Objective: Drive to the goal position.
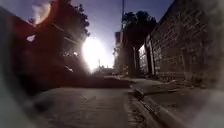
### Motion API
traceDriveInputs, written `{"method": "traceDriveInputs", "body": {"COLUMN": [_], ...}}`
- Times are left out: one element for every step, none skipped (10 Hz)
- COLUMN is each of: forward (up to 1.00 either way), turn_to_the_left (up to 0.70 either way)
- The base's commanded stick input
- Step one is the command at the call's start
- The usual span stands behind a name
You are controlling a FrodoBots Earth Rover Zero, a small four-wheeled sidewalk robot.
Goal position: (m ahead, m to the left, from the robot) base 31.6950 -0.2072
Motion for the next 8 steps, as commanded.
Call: {"method": "traceDriveInputs", "body": {"forward": [0.85, 0.85, 0.85, 0.85, 0.85, 0.85, 0.85, 0.85], "turn_to_the_left": [0.00, 0.00, 0.00, 0.00, 0.00, 0.00, 0.00, 0.00]}}
